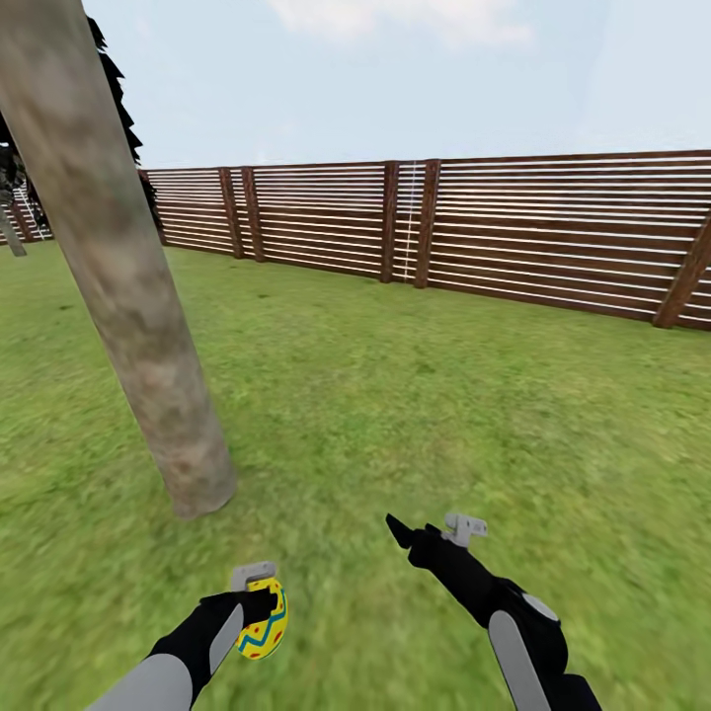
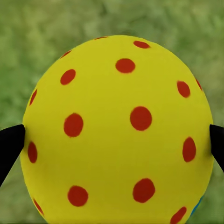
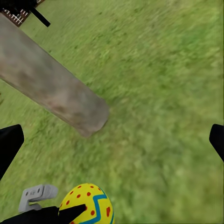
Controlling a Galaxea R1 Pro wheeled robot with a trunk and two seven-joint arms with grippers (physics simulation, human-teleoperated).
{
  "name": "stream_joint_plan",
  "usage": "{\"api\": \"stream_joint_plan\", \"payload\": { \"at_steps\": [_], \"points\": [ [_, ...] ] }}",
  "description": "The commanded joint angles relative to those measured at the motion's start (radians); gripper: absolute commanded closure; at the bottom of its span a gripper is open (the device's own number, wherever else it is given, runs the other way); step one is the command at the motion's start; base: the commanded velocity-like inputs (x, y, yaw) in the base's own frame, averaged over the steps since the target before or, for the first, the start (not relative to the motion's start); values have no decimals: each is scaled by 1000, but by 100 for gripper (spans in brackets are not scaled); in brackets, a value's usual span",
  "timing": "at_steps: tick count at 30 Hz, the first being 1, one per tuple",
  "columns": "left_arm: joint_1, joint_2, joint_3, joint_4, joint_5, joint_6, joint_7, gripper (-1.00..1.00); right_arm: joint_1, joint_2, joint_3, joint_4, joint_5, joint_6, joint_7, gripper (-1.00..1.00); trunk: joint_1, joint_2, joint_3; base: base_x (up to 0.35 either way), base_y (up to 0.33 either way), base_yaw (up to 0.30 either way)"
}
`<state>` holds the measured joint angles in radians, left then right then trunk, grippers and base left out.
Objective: Take the three Easter eggs out of the wicker basket on the lawn in the garden, then place them on the lawn next to a single tree (choose any tree) so that all three eggs are next to the same tree and none are left in the basket.
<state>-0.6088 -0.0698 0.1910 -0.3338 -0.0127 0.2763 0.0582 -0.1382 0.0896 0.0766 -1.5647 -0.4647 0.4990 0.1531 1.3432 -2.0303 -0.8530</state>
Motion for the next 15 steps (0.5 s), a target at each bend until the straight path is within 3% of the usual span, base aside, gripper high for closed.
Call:
{"api": "stream_joint_plan", "payload": {
  "at_steps": [1, 11, 15],
  "points": [
    [0, -1, 4, -3, -1, 6, 2, 100, 0, 0, -1, -1, -3, 5, 2, -100, 4, -8, -4, 0, 0, 0],
    [0, -1, 4, -7, -1, 7, 1, 100, 0, 1, 0, -1, -3, 4, 2, -100, 42, -78, -35, 0, 0, 0],
    [0, -1, 4, -15, -1, 7, 4, 100, 0, 1, 0, -1, -4, 4, 3, -100, 42, -78, -35, 0, 0, 0]
  ]
}}
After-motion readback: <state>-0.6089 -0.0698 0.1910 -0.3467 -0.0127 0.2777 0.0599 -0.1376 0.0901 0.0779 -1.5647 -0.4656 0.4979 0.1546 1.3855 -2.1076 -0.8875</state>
